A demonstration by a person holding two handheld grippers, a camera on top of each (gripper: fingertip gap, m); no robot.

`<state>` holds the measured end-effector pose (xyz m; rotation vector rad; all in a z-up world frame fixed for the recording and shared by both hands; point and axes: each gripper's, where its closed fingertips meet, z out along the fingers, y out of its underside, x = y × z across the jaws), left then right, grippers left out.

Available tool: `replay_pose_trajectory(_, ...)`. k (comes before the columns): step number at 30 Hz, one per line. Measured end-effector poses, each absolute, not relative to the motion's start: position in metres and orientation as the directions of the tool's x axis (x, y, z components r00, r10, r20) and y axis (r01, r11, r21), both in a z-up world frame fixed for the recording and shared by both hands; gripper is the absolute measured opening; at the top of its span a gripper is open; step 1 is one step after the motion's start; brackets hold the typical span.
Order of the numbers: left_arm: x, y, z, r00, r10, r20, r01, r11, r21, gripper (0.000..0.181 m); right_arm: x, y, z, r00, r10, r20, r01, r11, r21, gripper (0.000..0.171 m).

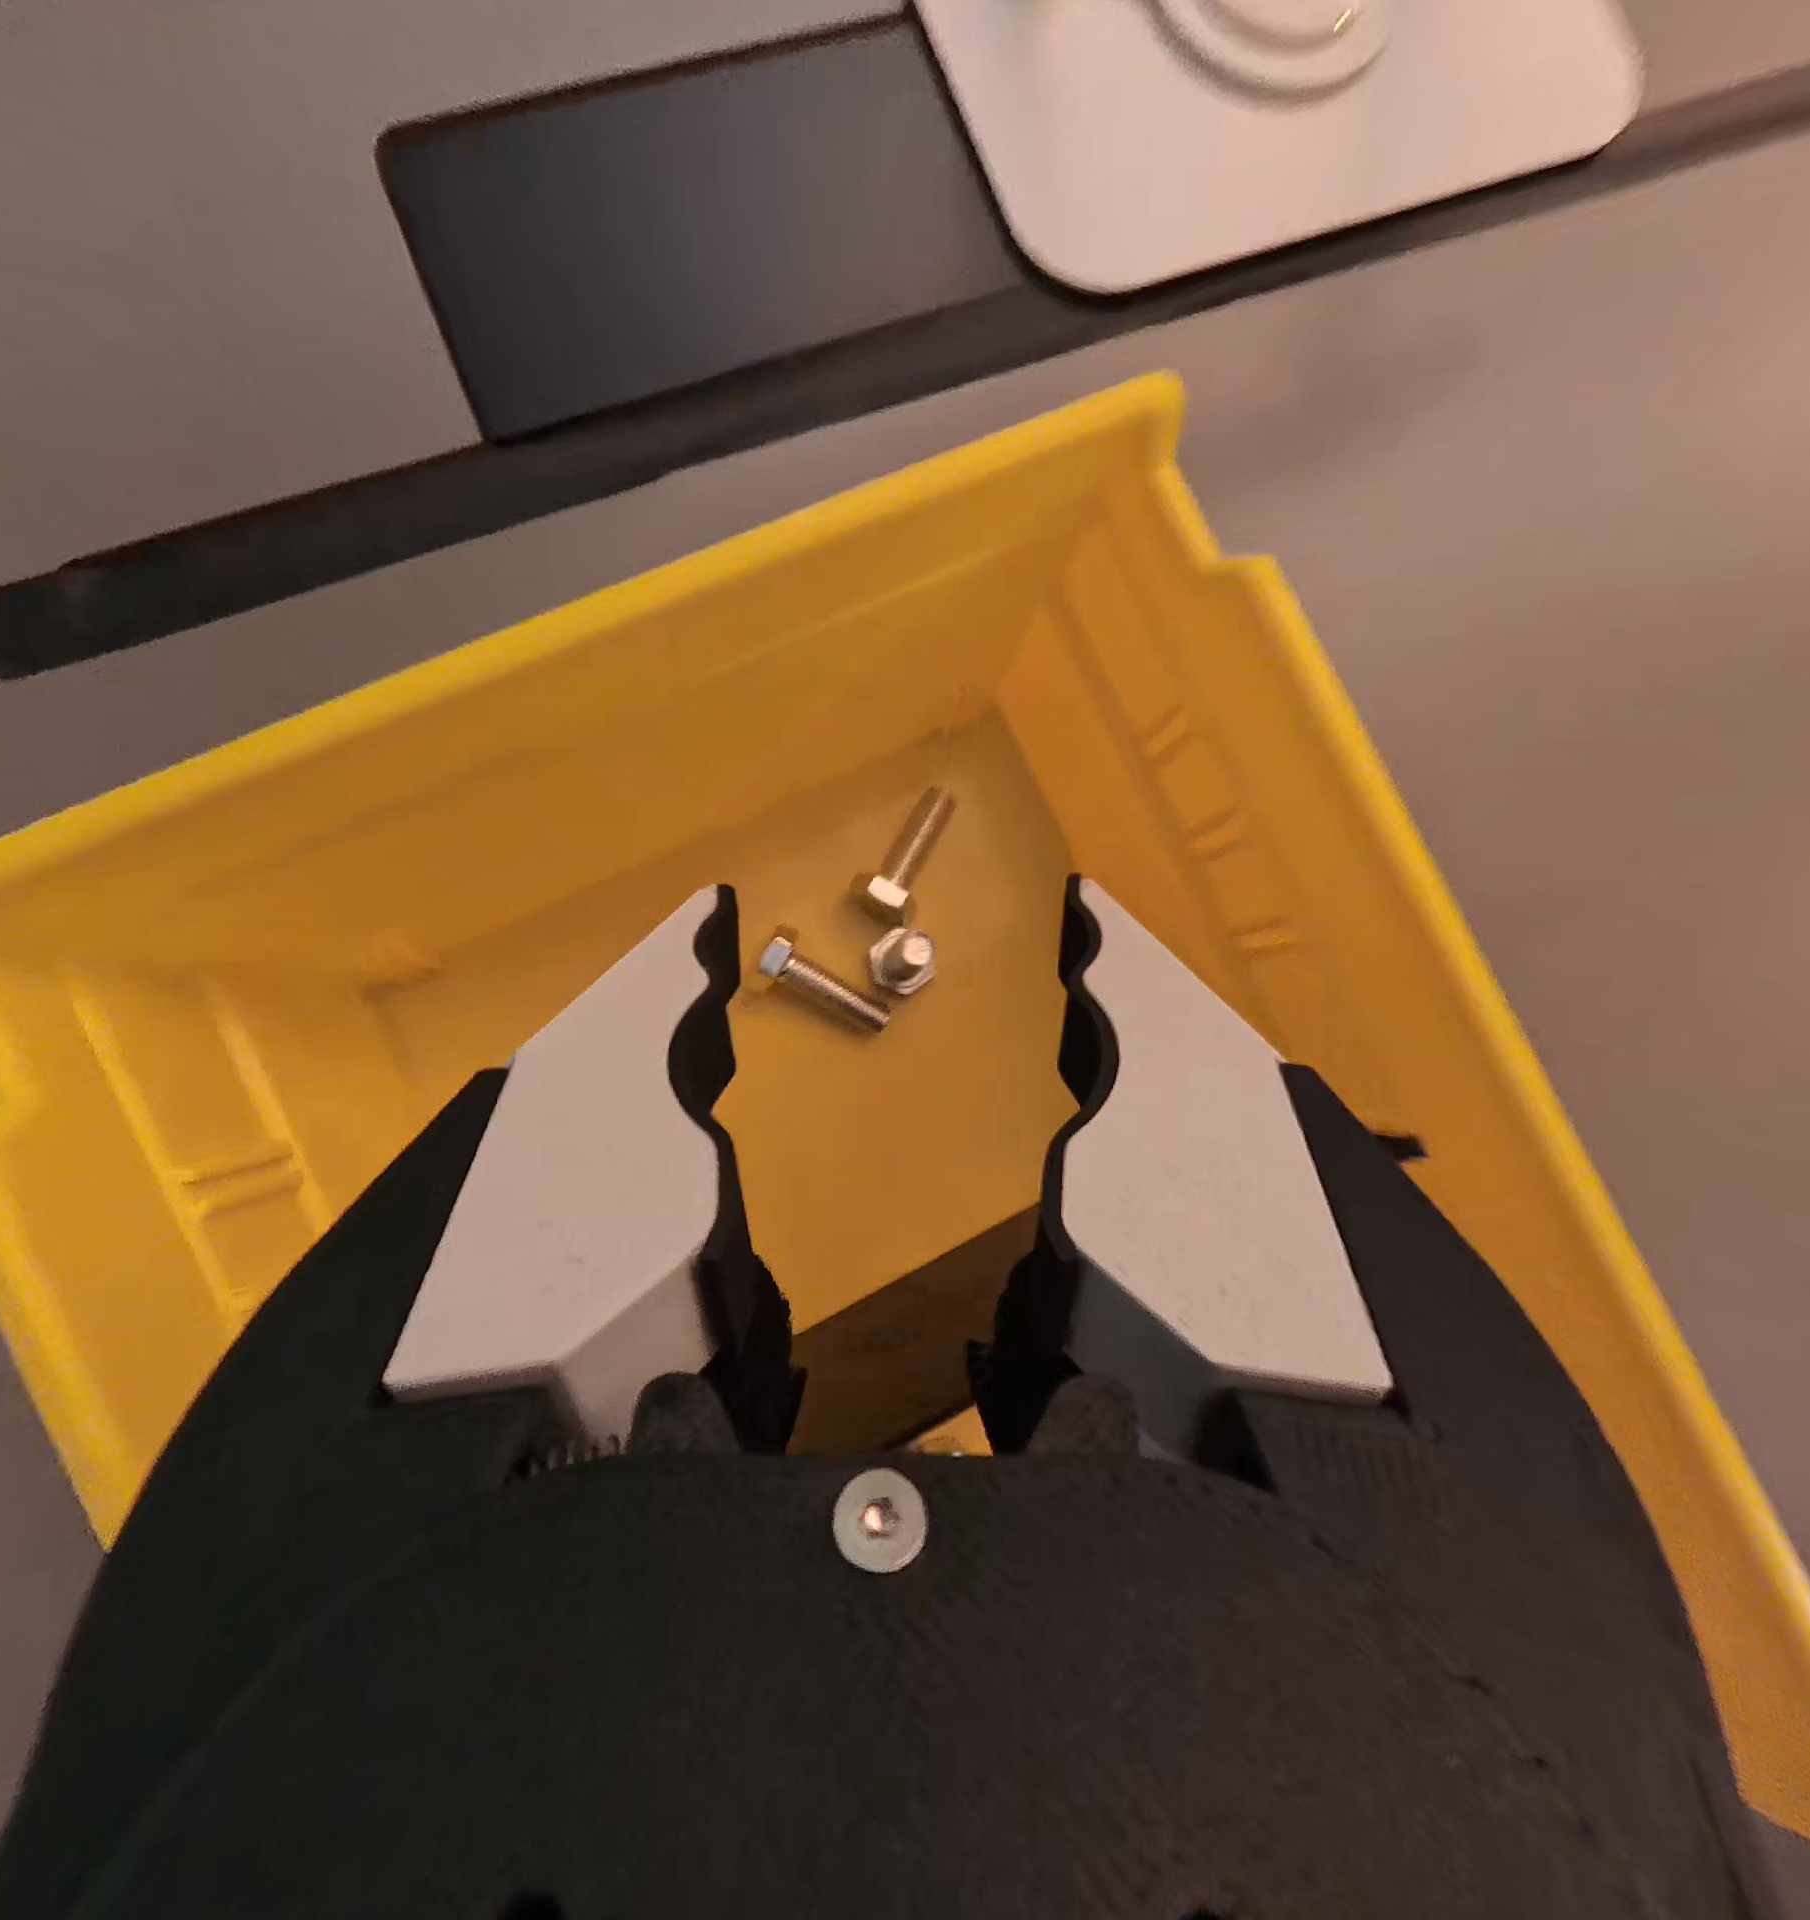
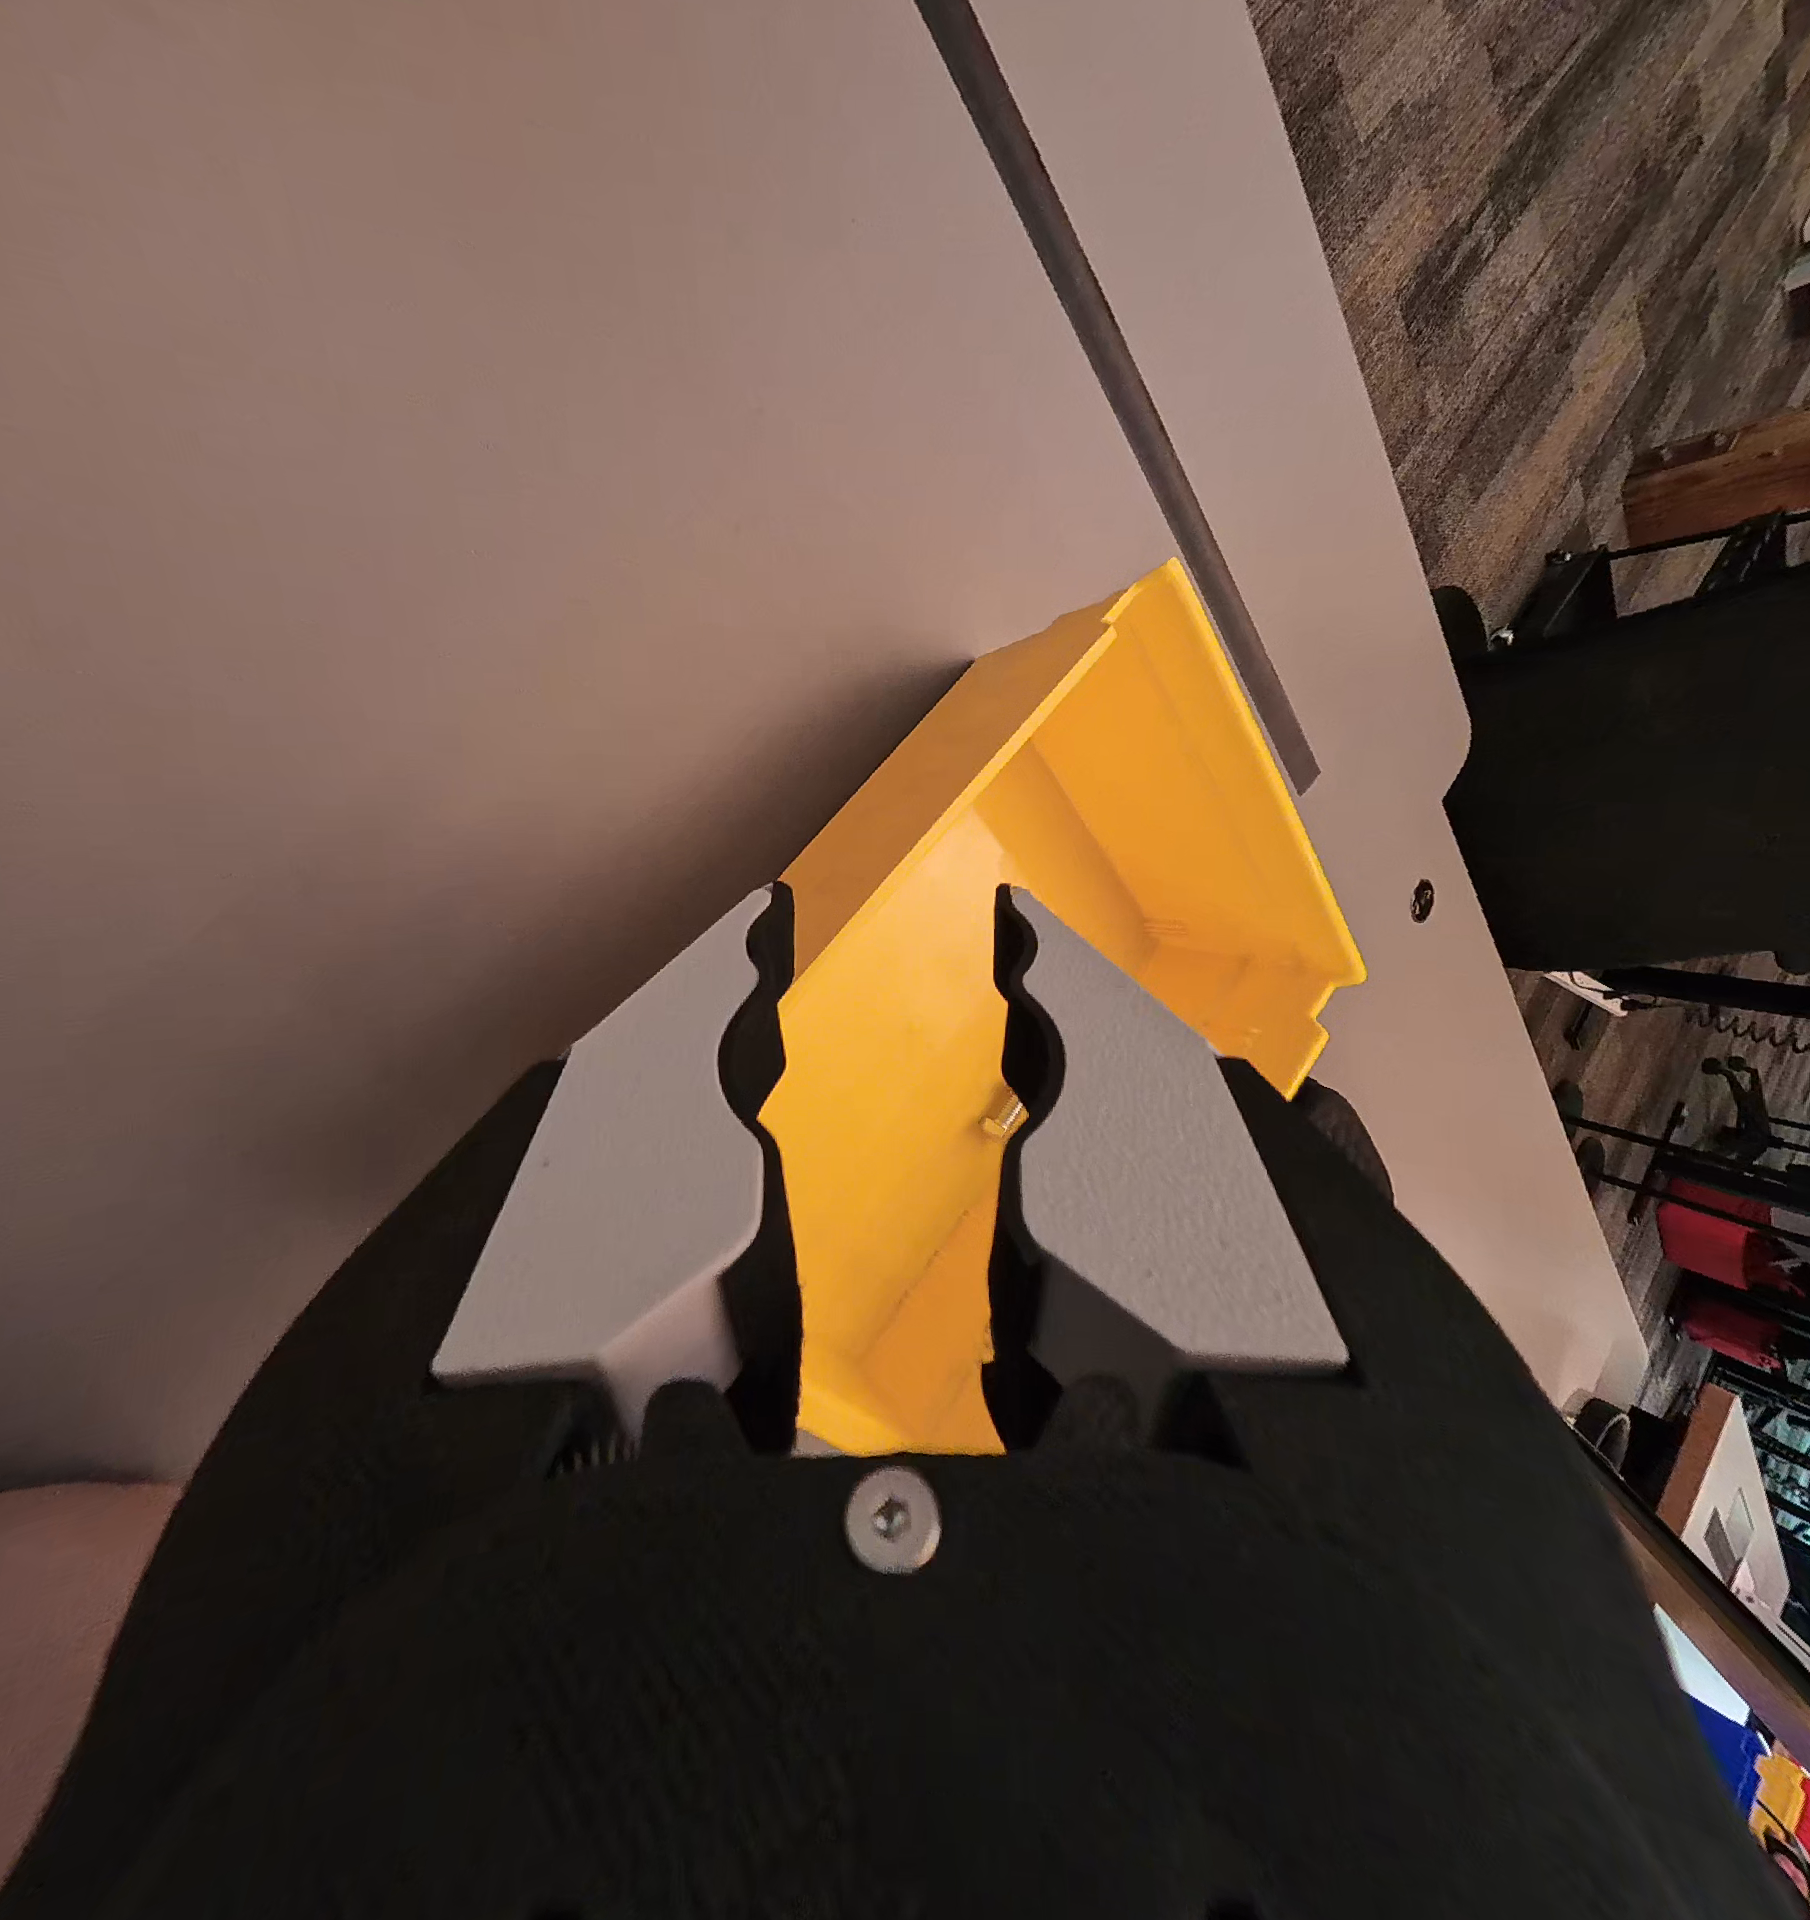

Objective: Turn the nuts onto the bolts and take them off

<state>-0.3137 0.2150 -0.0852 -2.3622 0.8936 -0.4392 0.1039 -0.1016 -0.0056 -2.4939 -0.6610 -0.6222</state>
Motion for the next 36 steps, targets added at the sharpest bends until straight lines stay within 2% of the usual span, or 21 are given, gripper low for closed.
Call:
replay_pose_trajectory(11, -0.320, 0.217, -0.116, 0.762, -0.644, 0.071, -0.526, -0.679, -0.512, 0.044, 0.105, -0.103, -0.011, 0.782, 0.346, 0.519, 0.551, -0.774, -0.313, 0.038)
replay_pose_trajectory(18, -0.329, 0.217, -0.120, 0.798, -0.600, 0.055, -0.507, -0.718, -0.478, 0.049, 0.105, -0.103, -0.013, 0.781, 0.354, 0.515, 0.552, -0.776, -0.304, 0.038)
replay_pose_trajectory(27, -0.320, 0.214, -0.125, 0.785, -0.617, 0.056, -0.529, -0.714, -0.458, 0.045, 0.105, -0.104, -0.016, 0.780, 0.363, 0.509, 0.554, -0.779, -0.293, 0.036)
replay_pose_trajectory(33, -0.320, 0.215, -0.126, 0.786, -0.617, 0.040, -0.536, -0.712, -0.453, 0.027, 0.104, -0.105, -0.018, 0.779, 0.371, 0.506, 0.556, -0.781, -0.284, 0.035)
replay_pose_trajectory(36, -0.321, 0.213, -0.128, 0.785, -0.619, 0.032, -0.546, -0.714, -0.438, 0.026, 0.104, -0.105, -0.018, 0.779, 0.373, 0.504, 0.557, -0.781, -0.282, 0.035)
